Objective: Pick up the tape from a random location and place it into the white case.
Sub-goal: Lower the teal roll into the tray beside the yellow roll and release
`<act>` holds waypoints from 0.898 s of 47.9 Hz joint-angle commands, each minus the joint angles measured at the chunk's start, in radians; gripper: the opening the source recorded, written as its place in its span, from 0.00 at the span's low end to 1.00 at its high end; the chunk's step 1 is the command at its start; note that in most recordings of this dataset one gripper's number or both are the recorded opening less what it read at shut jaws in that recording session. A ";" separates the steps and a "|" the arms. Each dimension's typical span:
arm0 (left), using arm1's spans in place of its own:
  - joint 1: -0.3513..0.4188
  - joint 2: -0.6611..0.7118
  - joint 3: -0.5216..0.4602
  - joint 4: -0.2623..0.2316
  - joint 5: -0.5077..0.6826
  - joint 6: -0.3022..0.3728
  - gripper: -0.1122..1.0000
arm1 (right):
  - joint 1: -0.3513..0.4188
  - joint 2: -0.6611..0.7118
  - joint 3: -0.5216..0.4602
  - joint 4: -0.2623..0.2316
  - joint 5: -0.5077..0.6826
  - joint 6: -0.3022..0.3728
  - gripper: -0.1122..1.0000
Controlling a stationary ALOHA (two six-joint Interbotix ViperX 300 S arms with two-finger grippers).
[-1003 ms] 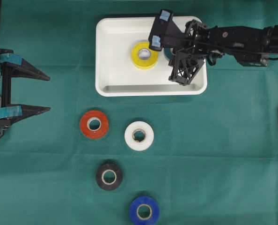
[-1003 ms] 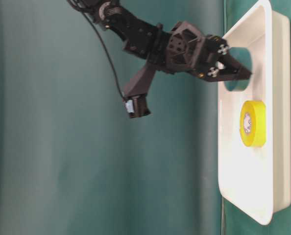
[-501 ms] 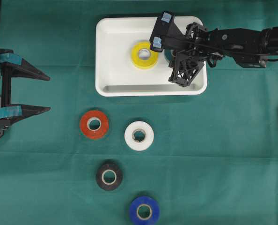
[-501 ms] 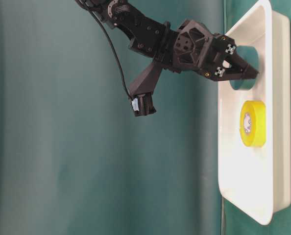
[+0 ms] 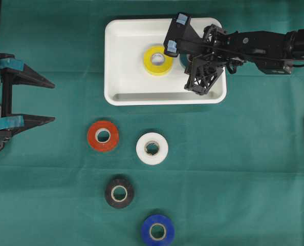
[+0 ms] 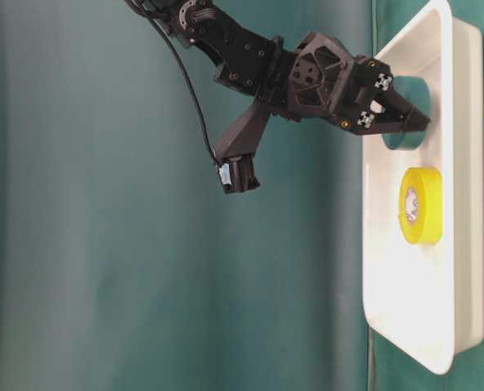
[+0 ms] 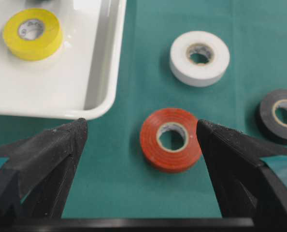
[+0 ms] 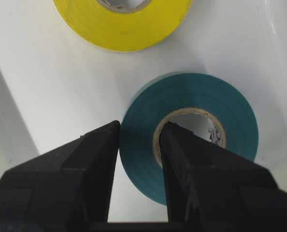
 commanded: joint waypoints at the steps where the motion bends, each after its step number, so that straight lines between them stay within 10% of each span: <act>1: 0.003 0.005 -0.011 -0.002 -0.005 0.000 0.98 | -0.002 -0.018 -0.011 0.002 -0.003 -0.002 0.36; 18: 0.003 0.005 -0.011 -0.002 -0.006 0.000 0.98 | -0.003 -0.020 -0.015 -0.002 0.009 0.003 0.38; 29: 0.003 0.005 -0.011 -0.002 -0.005 0.000 0.98 | -0.002 -0.061 -0.021 -0.018 0.011 0.005 0.92; 43: 0.003 0.005 -0.009 -0.002 -0.006 0.000 0.98 | -0.003 -0.202 -0.048 -0.031 0.141 -0.002 0.89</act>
